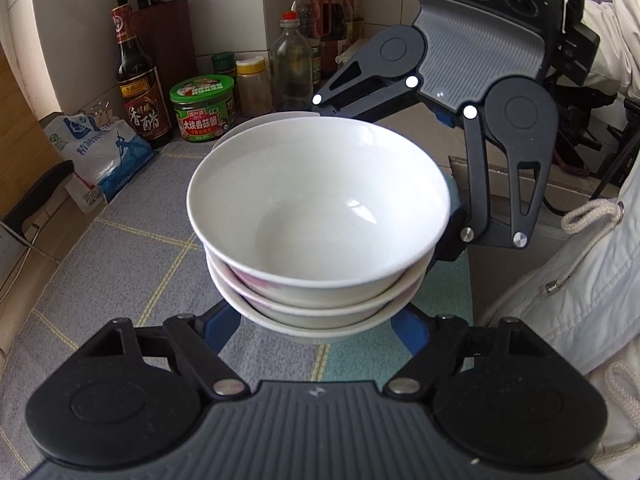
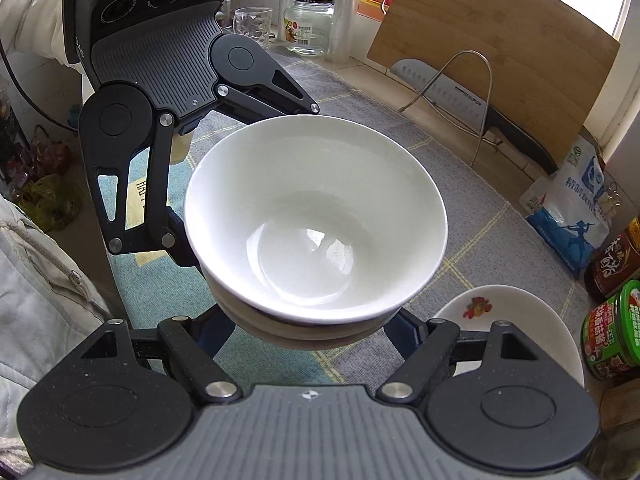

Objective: Organize plates and bowls
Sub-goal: 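Carry the bowl stack with both grippers and lower it onto the plate stack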

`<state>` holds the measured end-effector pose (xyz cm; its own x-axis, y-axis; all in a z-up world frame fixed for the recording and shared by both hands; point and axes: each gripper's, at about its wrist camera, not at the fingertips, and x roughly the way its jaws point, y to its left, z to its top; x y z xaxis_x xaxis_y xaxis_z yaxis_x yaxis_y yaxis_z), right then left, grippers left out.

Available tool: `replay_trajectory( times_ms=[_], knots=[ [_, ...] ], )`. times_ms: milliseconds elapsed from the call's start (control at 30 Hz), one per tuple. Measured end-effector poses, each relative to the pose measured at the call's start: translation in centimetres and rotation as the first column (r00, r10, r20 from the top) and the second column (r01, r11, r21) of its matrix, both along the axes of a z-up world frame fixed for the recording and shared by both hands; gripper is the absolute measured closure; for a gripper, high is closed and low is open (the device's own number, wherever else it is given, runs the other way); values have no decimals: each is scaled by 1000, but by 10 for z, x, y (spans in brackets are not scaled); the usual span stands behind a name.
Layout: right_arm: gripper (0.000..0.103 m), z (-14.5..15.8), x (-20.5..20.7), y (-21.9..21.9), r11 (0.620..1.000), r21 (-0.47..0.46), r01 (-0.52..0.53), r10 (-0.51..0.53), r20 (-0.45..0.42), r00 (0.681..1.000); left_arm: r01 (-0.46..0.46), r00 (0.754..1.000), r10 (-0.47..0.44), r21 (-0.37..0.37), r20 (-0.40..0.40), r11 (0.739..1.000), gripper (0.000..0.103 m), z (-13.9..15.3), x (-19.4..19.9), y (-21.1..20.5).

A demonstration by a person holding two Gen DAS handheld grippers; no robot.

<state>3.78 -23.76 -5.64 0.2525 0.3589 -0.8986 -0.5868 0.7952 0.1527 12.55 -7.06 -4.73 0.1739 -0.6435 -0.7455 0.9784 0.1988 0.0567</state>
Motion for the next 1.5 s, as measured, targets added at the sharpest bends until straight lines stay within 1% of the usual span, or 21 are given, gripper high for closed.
replay_trajectory(
  times_ms=[367,633,800,1100,1500],
  knots=[
    [19,6,-8,-59,996,-55,73,-71,30,997,78,996,-77,-18,33,997,22,7,17,-61],
    [19,1,-16,-92,987,-85,135,-133,27,991,140,990,-139,-23,39,990,22,1,32,-100],
    [19,-5,-17,-106,982,-100,159,-158,21,987,161,986,-160,-16,45,987,22,-5,42,-119],
    [19,-19,-6,-126,978,-111,178,-177,17,984,163,986,-162,-7,49,987,22,-14,63,-139],
    [19,-32,5,-131,977,-106,185,-185,3,983,153,987,-153,16,45,988,22,-23,77,-149]
  ],
)
